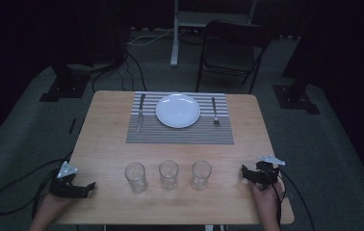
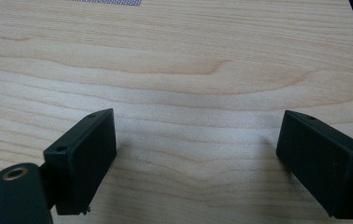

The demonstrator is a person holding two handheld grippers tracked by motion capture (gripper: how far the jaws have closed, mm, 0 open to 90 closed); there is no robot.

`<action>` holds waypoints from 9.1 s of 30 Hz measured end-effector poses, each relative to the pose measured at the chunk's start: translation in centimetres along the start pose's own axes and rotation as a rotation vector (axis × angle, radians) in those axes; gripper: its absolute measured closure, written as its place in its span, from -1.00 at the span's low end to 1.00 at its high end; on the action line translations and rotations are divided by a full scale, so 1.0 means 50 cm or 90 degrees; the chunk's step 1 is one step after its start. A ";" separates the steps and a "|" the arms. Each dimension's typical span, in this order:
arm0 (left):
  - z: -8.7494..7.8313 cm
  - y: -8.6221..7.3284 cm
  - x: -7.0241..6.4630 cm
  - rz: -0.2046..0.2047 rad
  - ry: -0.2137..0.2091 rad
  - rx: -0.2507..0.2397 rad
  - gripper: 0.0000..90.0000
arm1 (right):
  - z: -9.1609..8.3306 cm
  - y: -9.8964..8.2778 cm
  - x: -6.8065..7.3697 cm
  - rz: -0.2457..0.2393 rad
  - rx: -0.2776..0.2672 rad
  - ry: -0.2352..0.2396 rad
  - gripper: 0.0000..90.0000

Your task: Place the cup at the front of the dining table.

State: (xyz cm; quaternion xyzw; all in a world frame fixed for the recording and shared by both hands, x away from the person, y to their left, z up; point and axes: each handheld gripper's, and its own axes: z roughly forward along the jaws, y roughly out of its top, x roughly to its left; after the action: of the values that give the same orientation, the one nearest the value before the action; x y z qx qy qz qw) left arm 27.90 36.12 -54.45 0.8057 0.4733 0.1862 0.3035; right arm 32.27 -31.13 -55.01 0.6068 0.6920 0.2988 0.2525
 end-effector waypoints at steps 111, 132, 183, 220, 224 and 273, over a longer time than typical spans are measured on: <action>0.033 0.149 -0.251 0.181 -0.244 -0.277 -0.36 | 0.000 0.000 0.000 0.001 0.000 0.000 -0.73; 0.013 0.166 -0.266 0.181 -0.175 -0.260 -0.35 | 0.000 0.000 0.000 0.001 0.000 0.000 -0.73; 0.115 0.345 -0.224 0.077 -0.069 -0.250 -0.35 | 0.000 -0.001 0.000 0.000 -0.001 0.000 -0.73; 0.234 0.492 -0.168 0.019 -0.017 -0.241 -0.36 | 0.000 -0.001 0.000 0.000 -0.001 0.000 -0.73; 0.248 0.500 -0.156 0.007 -0.013 -0.239 -0.36 | 0.000 -0.001 0.000 0.000 -0.001 -0.001 -0.73; 0.293 0.485 -0.160 -0.025 -0.012 -0.208 -0.79 | 0.000 -0.001 0.000 0.000 -0.001 -0.001 -0.73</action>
State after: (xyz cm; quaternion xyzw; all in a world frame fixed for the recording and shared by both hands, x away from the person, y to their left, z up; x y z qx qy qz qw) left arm 48.41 15.63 -49.36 0.7382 0.4494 0.2470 0.4383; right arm 32.23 -31.12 -55.02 0.6070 0.6912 0.2991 0.2537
